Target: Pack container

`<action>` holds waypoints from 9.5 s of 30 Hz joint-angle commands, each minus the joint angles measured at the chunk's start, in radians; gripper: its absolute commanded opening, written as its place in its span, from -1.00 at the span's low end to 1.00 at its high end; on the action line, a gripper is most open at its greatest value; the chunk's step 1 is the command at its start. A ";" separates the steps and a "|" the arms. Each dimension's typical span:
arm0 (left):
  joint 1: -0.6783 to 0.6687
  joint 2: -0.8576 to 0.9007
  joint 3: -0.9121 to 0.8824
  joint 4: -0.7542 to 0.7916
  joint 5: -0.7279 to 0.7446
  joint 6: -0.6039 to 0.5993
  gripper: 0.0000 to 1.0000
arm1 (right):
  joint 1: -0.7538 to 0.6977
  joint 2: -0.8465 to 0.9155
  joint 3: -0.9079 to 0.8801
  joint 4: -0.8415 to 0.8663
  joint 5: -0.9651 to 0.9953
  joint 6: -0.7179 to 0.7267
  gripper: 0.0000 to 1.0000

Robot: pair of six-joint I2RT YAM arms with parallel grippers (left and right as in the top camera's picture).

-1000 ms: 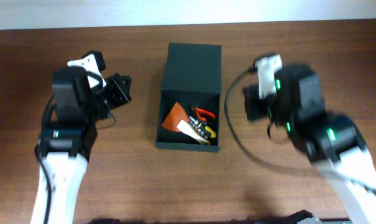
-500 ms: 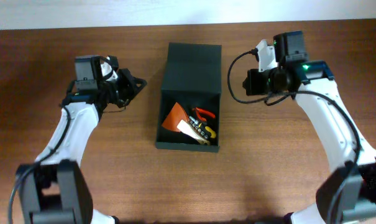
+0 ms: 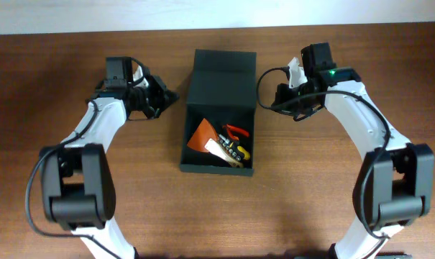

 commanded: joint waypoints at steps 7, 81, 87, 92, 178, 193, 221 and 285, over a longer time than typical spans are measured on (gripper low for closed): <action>-0.039 0.087 0.010 -0.005 -0.047 -0.006 -0.97 | -0.003 0.110 0.026 0.024 -0.019 0.079 -0.93; -0.056 0.161 0.016 0.346 0.108 0.175 -0.97 | 0.068 0.129 0.030 0.370 -0.196 -0.134 -0.93; -0.048 0.161 0.035 0.370 0.167 0.259 -0.97 | 0.080 0.127 0.030 0.396 -0.198 -0.179 -0.93; -0.039 0.161 0.057 0.355 0.181 0.325 -0.97 | 0.080 0.110 0.030 0.399 -0.196 -0.267 -0.93; -0.077 0.159 0.335 -0.162 0.056 0.882 -0.97 | 0.280 0.041 0.030 0.413 0.034 -0.622 -0.92; -0.138 0.159 0.334 -0.323 -0.157 0.939 -0.97 | 0.396 0.041 0.030 0.296 0.241 -0.620 -0.93; -0.138 0.241 0.333 -0.181 -0.658 0.801 -0.96 | 0.149 0.153 0.009 0.287 0.274 -0.240 -0.93; -0.036 0.388 0.545 -0.188 -0.257 0.529 -0.96 | 0.121 0.165 0.010 0.436 0.145 0.081 -0.93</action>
